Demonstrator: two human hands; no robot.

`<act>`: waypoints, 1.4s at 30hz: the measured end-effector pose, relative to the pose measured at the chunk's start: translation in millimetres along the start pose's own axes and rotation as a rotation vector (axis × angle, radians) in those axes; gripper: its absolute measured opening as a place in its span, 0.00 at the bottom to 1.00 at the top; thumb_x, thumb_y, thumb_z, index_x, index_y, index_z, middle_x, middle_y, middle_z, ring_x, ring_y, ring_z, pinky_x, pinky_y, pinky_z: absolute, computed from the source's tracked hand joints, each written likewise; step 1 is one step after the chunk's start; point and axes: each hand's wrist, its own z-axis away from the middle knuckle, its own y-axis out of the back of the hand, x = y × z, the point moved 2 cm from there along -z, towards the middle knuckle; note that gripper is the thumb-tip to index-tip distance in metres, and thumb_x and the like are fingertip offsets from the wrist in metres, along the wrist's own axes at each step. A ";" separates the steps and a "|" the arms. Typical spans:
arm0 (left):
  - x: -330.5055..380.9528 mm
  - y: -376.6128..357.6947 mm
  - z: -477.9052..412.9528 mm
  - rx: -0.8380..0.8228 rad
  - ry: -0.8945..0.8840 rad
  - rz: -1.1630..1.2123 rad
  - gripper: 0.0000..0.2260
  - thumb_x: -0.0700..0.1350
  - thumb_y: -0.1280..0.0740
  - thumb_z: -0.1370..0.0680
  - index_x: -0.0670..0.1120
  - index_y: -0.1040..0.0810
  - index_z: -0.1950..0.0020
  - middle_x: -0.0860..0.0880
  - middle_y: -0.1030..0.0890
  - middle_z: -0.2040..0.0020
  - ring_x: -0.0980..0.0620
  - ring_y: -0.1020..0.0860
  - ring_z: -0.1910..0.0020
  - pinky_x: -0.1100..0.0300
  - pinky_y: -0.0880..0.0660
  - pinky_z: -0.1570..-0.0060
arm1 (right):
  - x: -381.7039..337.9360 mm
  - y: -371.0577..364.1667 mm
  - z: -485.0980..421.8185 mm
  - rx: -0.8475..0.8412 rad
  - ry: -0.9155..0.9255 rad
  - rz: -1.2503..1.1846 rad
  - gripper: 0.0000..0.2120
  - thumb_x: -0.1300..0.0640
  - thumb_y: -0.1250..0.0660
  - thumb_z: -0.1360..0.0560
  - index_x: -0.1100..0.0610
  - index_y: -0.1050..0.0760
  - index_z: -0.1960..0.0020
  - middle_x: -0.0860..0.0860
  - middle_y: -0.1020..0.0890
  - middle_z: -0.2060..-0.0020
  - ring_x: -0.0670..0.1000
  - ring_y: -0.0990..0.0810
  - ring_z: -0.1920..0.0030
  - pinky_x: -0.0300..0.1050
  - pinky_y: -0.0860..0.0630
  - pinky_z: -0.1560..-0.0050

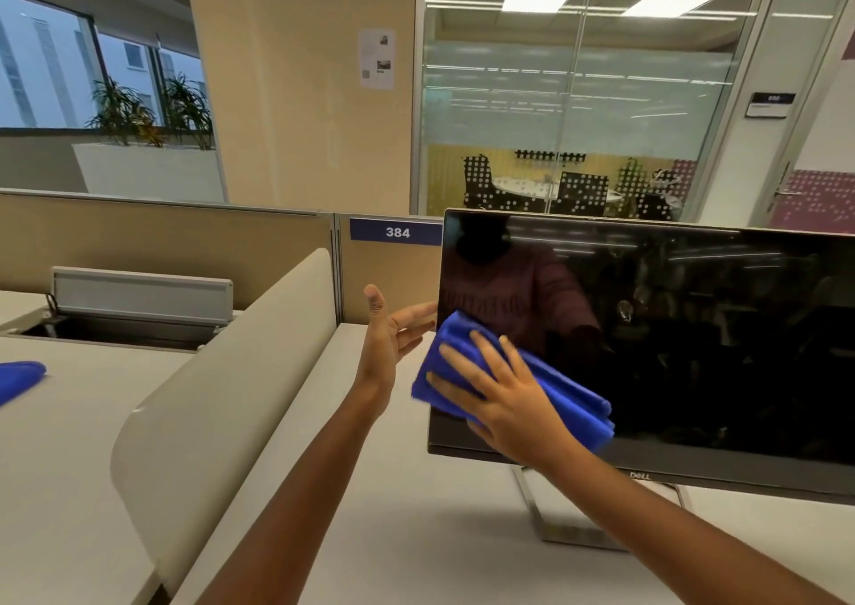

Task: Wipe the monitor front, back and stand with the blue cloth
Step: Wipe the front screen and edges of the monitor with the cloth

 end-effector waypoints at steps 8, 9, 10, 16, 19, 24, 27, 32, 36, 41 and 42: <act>0.7 -1.7 5.1 -0.037 -0.071 -0.082 0.44 0.77 0.60 0.36 0.50 0.26 0.38 0.51 0.23 0.41 0.55 0.25 0.42 0.62 0.32 0.39 | 6.0 -5.1 37.9 -0.124 0.279 0.064 0.32 0.50 0.27 0.34 0.45 0.33 0.32 0.48 0.36 0.29 0.57 0.40 0.30 0.66 0.44 0.34; 1.0 -1.9 6.0 -0.042 -0.079 -0.095 0.48 0.81 0.58 0.43 0.52 0.26 0.39 0.53 0.23 0.43 0.58 0.25 0.44 0.67 0.32 0.43 | 13.2 -0.5 31.5 -0.088 0.221 0.064 0.30 0.51 0.28 0.33 0.45 0.32 0.32 0.49 0.37 0.29 0.58 0.40 0.30 0.66 0.44 0.34; 0.1 -2.2 5.5 -0.035 -0.082 -0.097 0.48 0.81 0.58 0.42 0.51 0.26 0.39 0.53 0.23 0.43 0.58 0.25 0.44 0.67 0.33 0.44 | 18.9 4.4 23.4 -0.054 0.146 0.062 0.30 0.51 0.29 0.32 0.46 0.33 0.32 0.50 0.38 0.29 0.59 0.39 0.30 0.66 0.43 0.34; -4.4 -1.8 2.8 0.015 -0.027 -0.092 0.33 0.55 0.66 0.21 0.43 0.29 0.35 0.43 0.26 0.35 0.46 0.29 0.35 0.58 0.36 0.38 | -3.5 2.9 -7.6 0.045 -0.054 0.034 0.33 0.52 0.30 0.30 0.48 0.39 0.29 0.52 0.40 0.29 0.61 0.40 0.30 0.69 0.43 0.35; -1.9 -1.0 3.3 0.015 -0.027 -0.104 0.33 0.54 0.67 0.21 0.45 0.28 0.35 0.43 0.27 0.34 0.47 0.29 0.35 0.58 0.37 0.36 | -25.9 -10.6 8.7 -0.063 0.057 0.039 0.37 0.48 0.28 0.33 0.48 0.40 0.28 0.50 0.41 0.28 0.60 0.42 0.29 0.68 0.44 0.35; -1.0 0.6 6.5 -0.007 -0.036 -0.116 0.33 0.54 0.68 0.21 0.43 0.29 0.34 0.44 0.28 0.33 0.47 0.31 0.33 0.58 0.39 0.35 | -16.4 -13.6 51.8 -0.117 0.191 0.052 0.39 0.49 0.27 0.34 0.47 0.40 0.28 0.48 0.44 0.26 0.58 0.42 0.29 0.66 0.44 0.34; -1.7 0.6 9.1 -0.041 -0.038 -0.116 0.35 0.60 0.66 0.23 0.45 0.29 0.34 0.46 0.28 0.33 0.49 0.32 0.32 0.58 0.40 0.35 | 4.8 -8.9 74.2 -0.095 0.168 0.052 0.42 0.50 0.25 0.35 0.47 0.42 0.27 0.50 0.54 0.24 0.59 0.42 0.29 0.67 0.43 0.35; 2.9 -1.1 13.3 -0.099 -0.099 -0.170 0.53 0.83 0.56 0.52 0.55 0.30 0.37 0.52 0.27 0.36 0.57 0.32 0.37 0.61 0.41 0.37 | -1.3 -9.4 74.3 -0.118 0.112 0.055 0.40 0.49 0.25 0.35 0.48 0.40 0.28 0.50 0.54 0.24 0.60 0.41 0.29 0.69 0.43 0.36; 5.9 -2.6 15.9 -0.129 -0.110 -0.201 0.47 0.83 0.56 0.52 0.60 0.28 0.44 0.56 0.28 0.41 0.58 0.33 0.38 0.63 0.41 0.37 | -38.0 -19.4 45.2 -0.145 0.099 0.015 0.35 0.49 0.27 0.33 0.48 0.38 0.29 0.48 0.42 0.27 0.60 0.45 0.28 0.68 0.46 0.31; 7.7 -1.6 15.6 -0.136 -0.110 -0.258 0.49 0.82 0.58 0.48 0.56 0.31 0.38 0.56 0.28 0.40 0.60 0.34 0.37 0.63 0.43 0.36 | -50.7 -24.2 38.9 -0.169 0.114 0.005 0.37 0.48 0.27 0.33 0.48 0.38 0.29 0.48 0.41 0.28 0.58 0.43 0.29 0.63 0.43 0.31; 8.7 -2.1 16.2 -0.133 -0.109 -0.264 0.47 0.81 0.60 0.44 0.55 0.32 0.37 0.55 0.28 0.38 0.59 0.35 0.35 0.63 0.44 0.35 | -45.8 -23.4 45.3 -0.160 0.140 0.005 0.37 0.48 0.27 0.33 0.48 0.39 0.28 0.49 0.41 0.28 0.58 0.43 0.29 0.62 0.42 0.33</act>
